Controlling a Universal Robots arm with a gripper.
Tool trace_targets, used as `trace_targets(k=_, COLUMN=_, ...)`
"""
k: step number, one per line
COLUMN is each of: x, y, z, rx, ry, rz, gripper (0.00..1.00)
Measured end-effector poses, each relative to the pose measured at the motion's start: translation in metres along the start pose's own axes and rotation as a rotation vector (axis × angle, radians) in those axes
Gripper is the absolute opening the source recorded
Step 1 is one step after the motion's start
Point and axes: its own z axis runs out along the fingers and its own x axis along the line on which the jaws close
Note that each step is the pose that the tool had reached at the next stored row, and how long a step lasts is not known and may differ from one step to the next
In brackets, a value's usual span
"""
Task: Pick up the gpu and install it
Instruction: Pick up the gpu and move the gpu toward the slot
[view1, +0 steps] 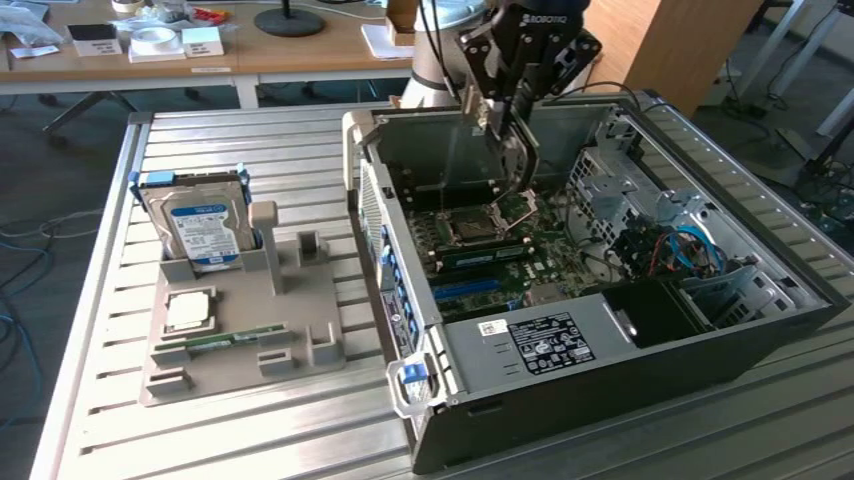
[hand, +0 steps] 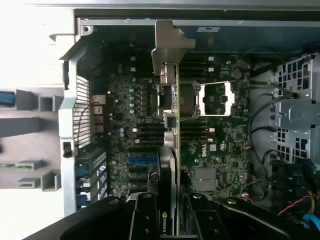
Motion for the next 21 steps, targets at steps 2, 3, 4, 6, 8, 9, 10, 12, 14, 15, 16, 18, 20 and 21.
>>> trace_targets(k=2, x=-0.006, y=0.0008, z=0.0001, rx=0.0001, ry=0.0001, rz=0.0, gripper=0.27)
trace_targets(k=3, x=-0.009, y=0.0011, z=0.0002, rx=0.0001, ry=0.0001, rz=0.0, gripper=0.27)
trace_targets(k=4, x=-0.012, y=0.0015, z=0.0003, rx=0.0, ry=0.0, rz=0.0, gripper=0.27)
trace_targets(k=6, x=-0.015, y=0.0019, z=0.0003, rx=0.0002, ry=0.0001, rz=0.0, gripper=0.27)
trace_targets(k=8, x=-0.015, y=0.0019, z=0.0003, rx=0.0001, ry=0.0001, rz=0.0, gripper=0.27)
trace_targets(k=9, x=-0.015, y=0.0019, z=0.0003, rx=0.0001, ry=0.0001, rz=0.0, gripper=0.27)
trace_targets(k=10, x=-0.015, y=0.002, z=0.0004, rx=0.0, ry=0.0, rz=0.0, gripper=0.27)
trace_targets(k=12, x=-0.015, y=0.002, z=0.0004, rx=0.0001, ry=0.0001, rz=0.0, gripper=0.27)
trace_targets(k=14, x=-0.015, y=0.002, z=0.0004, rx=0.0001, ry=0.0, rz=0.0, gripper=0.27)
trace_targets(k=15, x=-0.015, y=0.002, z=0.0004, rx=0.0, ry=0.0, rz=0.0, gripper=0.27)
trace_targets(k=16, x=-0.015, y=0.002, z=0.0004, rx=0.0001, ry=0.0, rz=0.0, gripper=0.27)
trace_targets(k=18, x=-0.015, y=0.002, z=0.0004, rx=0.0, ry=0.0, rz=0.0, gripper=0.27)
trace_targets(k=20, x=-0.017, y=0.0021, z=0.0004, rx=0.0001, ry=0.0001, rz=0.0, gripper=0.27)
trace_targets(k=21, x=-0.018, y=0.0021, z=0.0005, rx=0.0001, ry=0.0, rz=0.0, gripper=0.27)
